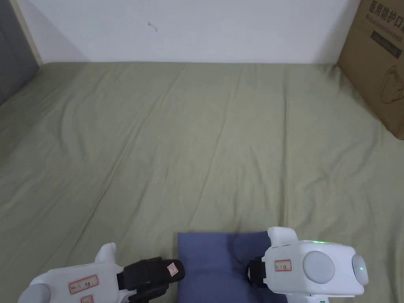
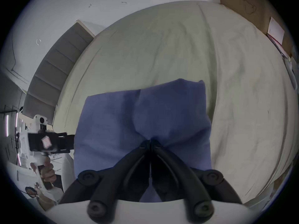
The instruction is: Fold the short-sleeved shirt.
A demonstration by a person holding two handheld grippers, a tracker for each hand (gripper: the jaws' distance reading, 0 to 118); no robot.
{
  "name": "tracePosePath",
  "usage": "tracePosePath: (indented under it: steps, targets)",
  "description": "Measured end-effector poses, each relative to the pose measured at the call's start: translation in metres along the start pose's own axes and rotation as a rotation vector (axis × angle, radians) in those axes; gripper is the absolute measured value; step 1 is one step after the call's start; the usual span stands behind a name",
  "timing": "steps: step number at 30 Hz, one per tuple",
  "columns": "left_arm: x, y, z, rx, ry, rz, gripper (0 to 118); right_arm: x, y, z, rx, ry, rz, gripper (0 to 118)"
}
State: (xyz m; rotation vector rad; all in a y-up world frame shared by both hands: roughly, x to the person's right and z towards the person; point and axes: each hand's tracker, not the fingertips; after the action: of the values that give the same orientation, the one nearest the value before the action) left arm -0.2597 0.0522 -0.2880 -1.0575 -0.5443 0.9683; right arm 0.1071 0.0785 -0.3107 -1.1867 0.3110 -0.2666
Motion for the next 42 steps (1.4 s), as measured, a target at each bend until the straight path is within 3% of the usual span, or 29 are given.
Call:
tracePosePath:
  steps: [1,4,7,10,11,14,16,18,19,21,22,25,33,39,42]
  targets:
    - [-0.001,0.003,-0.005,-0.006,-0.022,0.032,118,-0.001,0.000,0.000,0.000,-0.004,0.002,1]
    - [-0.007,0.011,-0.019,0.005,-0.100,0.025,118,-0.005,0.001,0.000,-0.003,-0.018,0.021,1]
    - [-0.015,0.024,-0.045,-0.099,-0.147,0.083,118,-0.006,0.000,0.000,0.003,-0.026,0.027,1]
    - [-0.023,0.023,-0.064,-0.127,-0.107,0.091,118,-0.005,-0.001,0.000,0.008,-0.026,0.016,1]
    - [-0.019,0.023,-0.075,-0.104,-0.200,0.081,118,-0.005,-0.001,0.001,0.009,-0.025,0.010,1]
    - [-0.009,0.020,-0.101,-0.214,-0.250,0.099,118,-0.006,-0.001,0.000,0.005,-0.027,0.005,1]
    - [0.002,0.014,-0.116,-0.238,-0.213,0.050,103,-0.008,0.000,0.001,0.006,-0.043,0.011,1]
    - [0.007,0.009,-0.122,-0.271,-0.147,-0.033,25,-0.009,-0.001,0.005,0.009,-0.048,0.012,1]
    - [-0.001,0.007,-0.130,-0.299,-0.103,-0.012,24,-0.011,-0.001,0.007,0.013,-0.057,0.012,1]
    - [-0.005,0.010,-0.130,-0.294,-0.195,0.098,24,-0.012,-0.001,0.010,0.017,-0.069,0.014,1]
    - [-0.002,0.012,-0.120,-0.265,-0.166,0.118,24,-0.013,-0.001,0.013,0.024,-0.069,0.008,1]
    - [0.014,0.021,-0.099,-0.249,-0.044,-0.095,24,-0.017,0.000,0.024,0.059,-0.038,-0.019,1]
    - [0.007,0.081,-0.008,-0.196,0.216,-0.223,24,-0.043,0.008,0.037,0.101,-0.066,0.052,1]
    - [-0.011,0.155,0.081,-0.241,0.595,-0.390,24,-0.058,0.014,0.026,0.088,-0.060,0.080,1]
    - [-0.022,0.196,0.121,-0.255,0.898,-0.460,24,-0.066,0.019,0.019,0.092,-0.093,0.107,1]
